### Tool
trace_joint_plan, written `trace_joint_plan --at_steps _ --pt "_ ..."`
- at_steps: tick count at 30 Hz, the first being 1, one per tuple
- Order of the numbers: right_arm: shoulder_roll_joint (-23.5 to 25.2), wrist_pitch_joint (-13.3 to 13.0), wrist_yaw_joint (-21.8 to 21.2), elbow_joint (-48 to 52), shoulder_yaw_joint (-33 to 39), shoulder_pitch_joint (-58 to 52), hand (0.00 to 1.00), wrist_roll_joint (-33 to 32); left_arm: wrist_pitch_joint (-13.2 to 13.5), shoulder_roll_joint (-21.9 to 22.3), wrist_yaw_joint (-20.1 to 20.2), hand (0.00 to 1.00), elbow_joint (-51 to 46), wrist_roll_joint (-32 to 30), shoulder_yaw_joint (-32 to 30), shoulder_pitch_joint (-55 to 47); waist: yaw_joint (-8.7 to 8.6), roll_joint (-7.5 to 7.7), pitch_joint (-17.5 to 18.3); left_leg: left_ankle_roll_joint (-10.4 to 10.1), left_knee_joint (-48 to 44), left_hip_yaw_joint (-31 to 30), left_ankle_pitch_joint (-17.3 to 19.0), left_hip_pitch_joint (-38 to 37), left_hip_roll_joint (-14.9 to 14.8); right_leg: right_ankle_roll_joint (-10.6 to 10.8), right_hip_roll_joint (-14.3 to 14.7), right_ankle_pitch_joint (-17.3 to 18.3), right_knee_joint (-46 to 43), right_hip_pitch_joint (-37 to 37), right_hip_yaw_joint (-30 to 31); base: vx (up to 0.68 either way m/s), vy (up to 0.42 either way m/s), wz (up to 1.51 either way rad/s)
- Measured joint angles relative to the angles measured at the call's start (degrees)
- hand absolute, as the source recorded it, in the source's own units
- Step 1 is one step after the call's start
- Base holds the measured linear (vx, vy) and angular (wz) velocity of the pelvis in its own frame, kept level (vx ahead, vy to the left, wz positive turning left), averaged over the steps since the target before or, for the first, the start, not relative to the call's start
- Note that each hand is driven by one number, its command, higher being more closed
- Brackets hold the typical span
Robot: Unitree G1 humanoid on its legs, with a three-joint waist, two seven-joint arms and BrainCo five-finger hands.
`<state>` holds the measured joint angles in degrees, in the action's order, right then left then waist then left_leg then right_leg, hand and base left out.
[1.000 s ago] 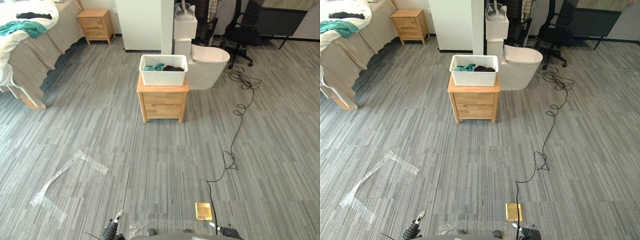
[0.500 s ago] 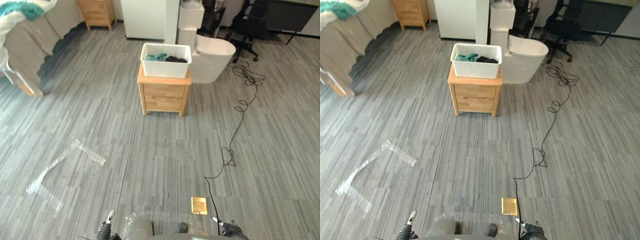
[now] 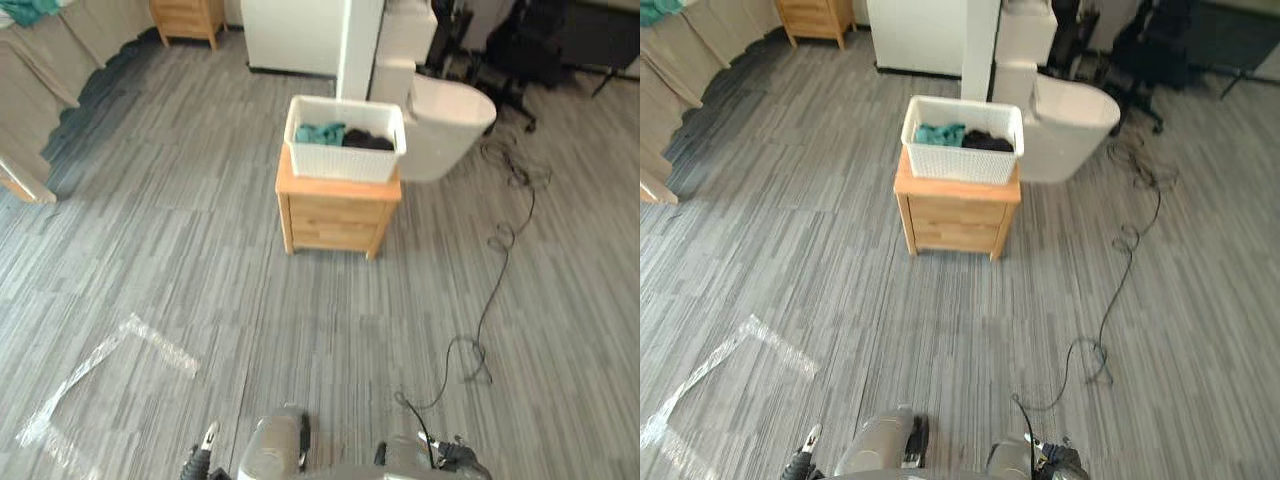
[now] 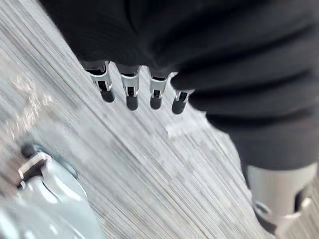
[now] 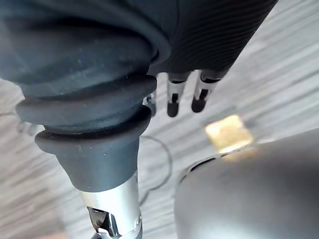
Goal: Pick up the laundry basket with both hands and put the clothes into the washing machine.
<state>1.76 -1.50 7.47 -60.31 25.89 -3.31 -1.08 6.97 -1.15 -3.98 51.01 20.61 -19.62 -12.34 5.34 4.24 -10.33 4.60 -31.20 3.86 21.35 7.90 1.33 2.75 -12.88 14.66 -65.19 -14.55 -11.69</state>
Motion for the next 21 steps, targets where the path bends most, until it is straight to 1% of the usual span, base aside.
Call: trace_joint_plan --at_steps 1,2,3,4,5,6,7,8,9,10,11,12,13,14,15,16,17,18,19,20,21 --pt "0.2 -0.1 0.0 1.0 0.0 -0.4 0.0 0.0 0.1 0.2 0.0 0.0 -0.6 0.0 0.2 0.3 0.01 -0.12 0.0 -0.2 1.4 -0.8 0.5 -2.1 -0.1 -0.4 0.1 0.9 1.8 -1.4 -2.0 0.83 0.001 0.53" --pt "0.4 -0.5 -0.2 2.9 0.1 -1.0 0.0 0.0 0.1 0.6 0.1 0.0 -1.1 -0.3 1.0 1.5 -0.23 -0.58 0.2 -0.5 3.7 -2.4 1.4 -5.1 -0.4 -0.7 0.3 1.9 7.7 -5.3 -5.1 0.68 -0.026 0.61" --pt "0.2 -0.6 -0.3 4.0 0.1 -1.0 0.0 0.0 0.1 1.0 0.1 0.0 -1.1 -0.6 1.4 2.6 -0.89 -0.93 0.4 -1.0 5.1 -3.8 2.0 -6.8 -0.6 -0.6 0.3 1.7 14.5 -8.0 -6.5 0.69 -0.063 0.92" --pt "0.1 -0.7 -0.3 5.4 0.4 -1.0 0.0 -0.1 0.1 1.5 0.1 0.0 -1.0 -1.1 1.8 4.1 -1.77 -1.68 0.2 -1.7 6.4 -5.6 2.9 -9.3 -1.3 -0.2 0.8 0.6 25.0 -10.3 -7.0 0.56 -0.075 0.78" --pt "0.0 -0.7 -0.4 5.5 0.9 -1.0 0.0 -0.1 0.2 1.8 0.1 0.0 -1.0 -1.1 1.7 4.7 -1.65 -1.98 0.0 -2.4 7.6 -6.0 3.4 -11.6 -1.9 -0.6 1.8 -0.8 30.1 -10.9 -6.4 0.75 -0.127 0.67" --pt "-0.2 -0.8 -0.5 5.6 1.4 -1.0 0.0 -0.2 0.2 2.3 0.0 0.0 -1.0 -1.1 1.3 5.0 -1.66 -2.69 0.2 -3.6 9.6 -6.9 4.1 -15.7 -3.5 -1.1 4.0 -4.0 37.4 -11.5 -3.5 0.96 -0.235 0.62" --pt "-0.1 -0.7 -0.3 5.6 1.3 -1.2 0.0 -0.4 0.6 2.7 0.0 0.0 -0.9 -1.1 1.0 4.6 -2.36 -2.95 0.5 -4.7 7.8 -8.9 4.6 -18.0 -4.6 -0.8 5.2 -8.0 39.3 -12.0 -1.4 1.0 -0.289 0.81" --pt "-0.2 -0.7 -0.3 5.4 1.1 -1.5 0.0 -0.3 0.7 2.9 0.0 0.0 -0.9 -1.1 1.1 4.5 -3.05 -2.95 0.6 -5.0 5.4 -10.3 4.8 -18.2 -5.0 -1.0 5.5 -11.4 38.1 -11.8 -0.6 1.02 -0.347 1.07" --pt "-1.8 -0.5 -0.4 5.4 1.4 -2.1 0.0 -0.3 0.7 4.1 -0.1 0.0 -0.5 -1.1 0.6 4.7 -3.59 -5.34 1.5 -5.8 -3.1 -12.8 4.3 -16.6 -7.3 -2.9 6.7 -11.6 33.1 -11.1 -1.8 0.84 -0.284 0.71" --pt "-3.1 -0.4 -0.4 5.5 1.1 -1.9 0.0 0.7 0.4 5.4 0.1 0.0 -0.3 -1.1 0.0 4.9 -2.88 -7.51 2.3 -7.2 -15.0 -13.5 -2.3 -10.7 -8.9 -4.5 8.1 -7.7 31.2 -10.1 -4.1 0.81 -0.264 0.45" --pt "-3.2 -0.3 -0.4 5.5 1.1 -1.7 0.0 1.0 0.2 5.4 0.1 0.0 -0.3 -1.0 -0.8 5.2 -2.82 -7.99 2.2 -7.4 -22.1 -13.2 -9.7 -6.9 -9.0 -4.6 8.6 -5.6 31.4 -8.9 -4.3 0.76 -0.242 -0.01" --pt "-3.6 0.0 -0.1 5.1 1.3 -1.1 0.0 1.0 0.2 5.4 -0.1 0.0 -0.4 -1.0 -1.8 5.1 -2.26 -8.7 1.0 -7.9 -33.0 -11.3 -12.5 -1.2 -11.3 -5.6 10.7 -4.6 33.7 -4.8 -4.3 0.59 -0.185 -0.09" --pt "-3.6 0.3 0.0 4.7 1.3 -1.0 0.0 0.8 0.2 5.4 -0.2 0.0 -0.4 -1.0 -2.7 5.1 -1.86 -8.92 0.8 -7.6 -36.5 -9.5 -11.4 0.5 -12.4 -5.9 11.5 -4.4 35.4 -2.0 -4.1 0.71 -0.177 -0.15" --pt "-3.3 0.5 0.0 3.4 1.2 -1.0 0.0 0.4 0.2 5.3 -0.5 0.0 -0.4 -1.0 -3.3 4.9 -1.25 -8.09 0.2 -7.2 -39.7 -6.1 -9.0 2.8 -13.4 -5.9 11.9 -4.4 39.2 4.3 -3.9 0.66 -0.127 0.09" --pt "-2.6 0.8 0.0 2.4 1.1 -1.2 0.0 0.1 0.3 5.2 -0.4 0.0 -0.6 -1.0 -3.2 4.2 -1.24 -5.88 -0.2 -6.3 -38.3 -3.9 -7.8 5.3 -13.2 -5.9 11.3 -4.5 43.7 10.5 -4.0 0.76 -0.137 0.26" --pt "-1.8 0.7 0.2 2.1 1.0 -1.2 0.0 -0.6 0.6 4.5 -0.2 0.0 -1.2 -1.1 -3.0 3.9 -1.13 -5.06 0.2 -6.4 -35.5 -2.6 -7.0 7.8 -13.1 -5.9 11.0 -4.5 46.9 14.0 -4.1 0.69 -0.093 0.32" --pt "-1.6 0.6 0.2 1.0 0.5 -0.6 0.0 -1.1 0.7 4.1 -0.1 0.0 -1.1 -1.1 -2.9 3.9 -1.14 -4.64 0.3 -6.4 -29.6 -1.7 -6.4 11.7 -12.7 -5.9 10.9 -4.5 50.1 17.0 -4.0 0.66 -0.015 -0.02" --pt "-1.4 0.6 0.2 0.4 0.5 0.9 0.0 -1.2 0.8 4.3 -0.1 0.0 -0.9 -1.1 -2.9 3.8 -0.76 -4.82 0.2 -6.8 -21.3 -1.7 -5.8 15.2 -12.1 -5.8 10.8 -4.5 52.3 18.9 -3.5 0.51 0.048 -0.26" --pt "-1.0 0.6 0.3 0.4 0.8 1.4 0.0 -1.3 0.7 4.5 -0.1 0.0 -0.9 -1.1 -3.0 3.6 -0.23 -4.95 0.1 -6.9 -16.5 -1.9 -5.9 16.4 -11.7 -5.7 10.8 -4.4 53.0 19.5 -3.0 0.4 0.092 -0.43" --pt "-0.9 0.4 0.4 0.6 1.2 1.6 0.0 -1.6 0.7 4.5 -0.1 0.0 -1.0 -1.1 -3.0 3.7 0.27 -4.88 0.1 -7.2 -11.1 -2.4 -6.3 17.1 -11.2 -5.0 10.5 -4.0 53.3 19.9 -2.4 0.37 0.146 -0.5" --pt "-0.3 0.1 0.8 1.3 2.3 1.2 0.0 -1.9 0.7 4.6 -0.2 0.0 -0.9 -1.0 -3.2 3.3 1.0 -5.06 0.2 -8.3 0.7 -3.7 -9.5 16.5 -10.1 -2.5 10.0 -2.5 53.4 21.3 -1.5 0.37 0.17 -0.65"
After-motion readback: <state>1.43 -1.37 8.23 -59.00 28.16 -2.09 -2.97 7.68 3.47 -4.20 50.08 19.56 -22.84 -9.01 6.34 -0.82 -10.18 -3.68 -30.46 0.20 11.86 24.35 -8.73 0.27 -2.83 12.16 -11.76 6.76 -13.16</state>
